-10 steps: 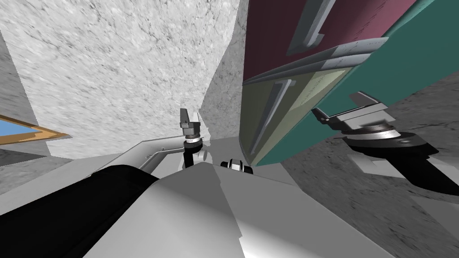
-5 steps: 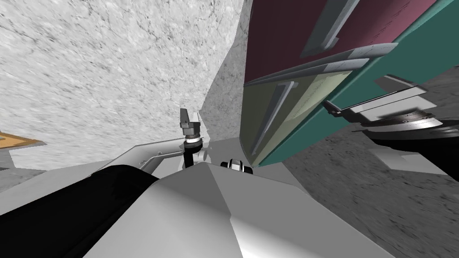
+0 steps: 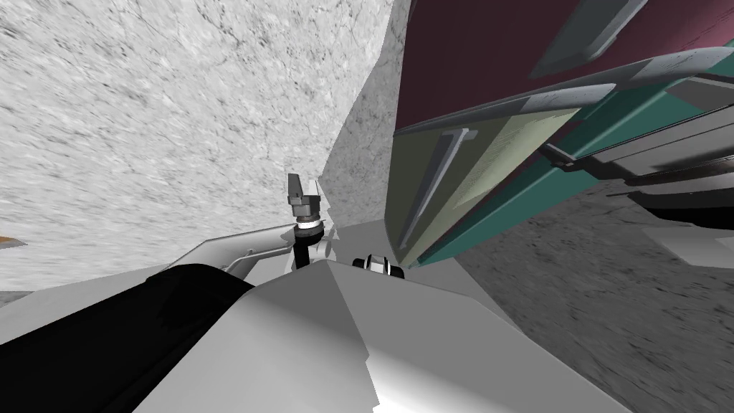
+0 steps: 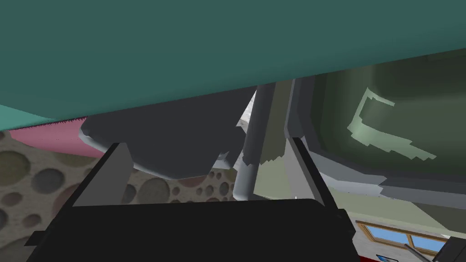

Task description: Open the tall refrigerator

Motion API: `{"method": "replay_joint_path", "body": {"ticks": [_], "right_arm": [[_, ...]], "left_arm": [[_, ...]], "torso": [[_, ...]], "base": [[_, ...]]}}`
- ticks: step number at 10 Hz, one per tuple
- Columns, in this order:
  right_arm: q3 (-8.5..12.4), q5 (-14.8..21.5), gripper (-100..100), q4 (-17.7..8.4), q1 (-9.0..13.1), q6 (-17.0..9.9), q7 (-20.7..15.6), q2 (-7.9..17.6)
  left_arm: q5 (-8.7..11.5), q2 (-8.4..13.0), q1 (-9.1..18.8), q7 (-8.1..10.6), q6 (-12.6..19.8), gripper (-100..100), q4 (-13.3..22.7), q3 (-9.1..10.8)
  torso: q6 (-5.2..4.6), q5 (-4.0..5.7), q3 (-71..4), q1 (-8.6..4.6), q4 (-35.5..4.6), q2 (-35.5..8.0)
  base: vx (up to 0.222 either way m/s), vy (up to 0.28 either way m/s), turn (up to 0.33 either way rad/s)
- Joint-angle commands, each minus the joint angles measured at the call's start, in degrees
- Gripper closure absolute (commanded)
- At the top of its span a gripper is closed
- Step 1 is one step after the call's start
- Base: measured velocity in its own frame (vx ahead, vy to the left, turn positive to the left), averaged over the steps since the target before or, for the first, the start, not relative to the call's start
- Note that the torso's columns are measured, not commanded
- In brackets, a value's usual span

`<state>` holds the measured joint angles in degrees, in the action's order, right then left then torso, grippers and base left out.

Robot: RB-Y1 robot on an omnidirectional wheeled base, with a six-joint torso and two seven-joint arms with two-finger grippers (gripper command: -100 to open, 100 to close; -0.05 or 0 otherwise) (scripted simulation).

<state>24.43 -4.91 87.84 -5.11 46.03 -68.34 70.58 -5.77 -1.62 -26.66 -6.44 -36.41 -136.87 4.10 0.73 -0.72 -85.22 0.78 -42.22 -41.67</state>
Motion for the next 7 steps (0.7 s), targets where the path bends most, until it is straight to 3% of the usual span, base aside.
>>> {"method": "replay_joint_path", "body": {"ticks": [1, 4, 7], "right_arm": [[1.07, -0.18, -100, -2.16, 1.47, 0.59, -2.23, 3.15], [1.89, -0.28, -100, -4.31, 2.53, 1.09, -4.68, 6.06], [1.89, -0.28, -100, -4.31, 2.53, 1.09, -4.68, 6.06]], "left_arm": [[0.00, 0.00, 0.00, 0.00, 0.00, 0, 0.00, 0.00], [0.00, 0.01, 0.00, 0.00, 0.00, 0, 0.00, 0.00], [0.00, 0.01, 0.01, 0.00, 0.00, 0, 0.00, 0.00]], "torso": [[-0.10, -0.17, 0.13, 0.32, -0.14, -0.20], [0.10, -0.71, 0.10, 0.87, -0.38, -0.32], [0.11, -0.77, 0.15, 0.97, -0.43, -0.40]], "base": [[0.005, 0.127, -0.058], [0.005, 0.085, -0.055], [0.005, 0.033, -0.009]]}}
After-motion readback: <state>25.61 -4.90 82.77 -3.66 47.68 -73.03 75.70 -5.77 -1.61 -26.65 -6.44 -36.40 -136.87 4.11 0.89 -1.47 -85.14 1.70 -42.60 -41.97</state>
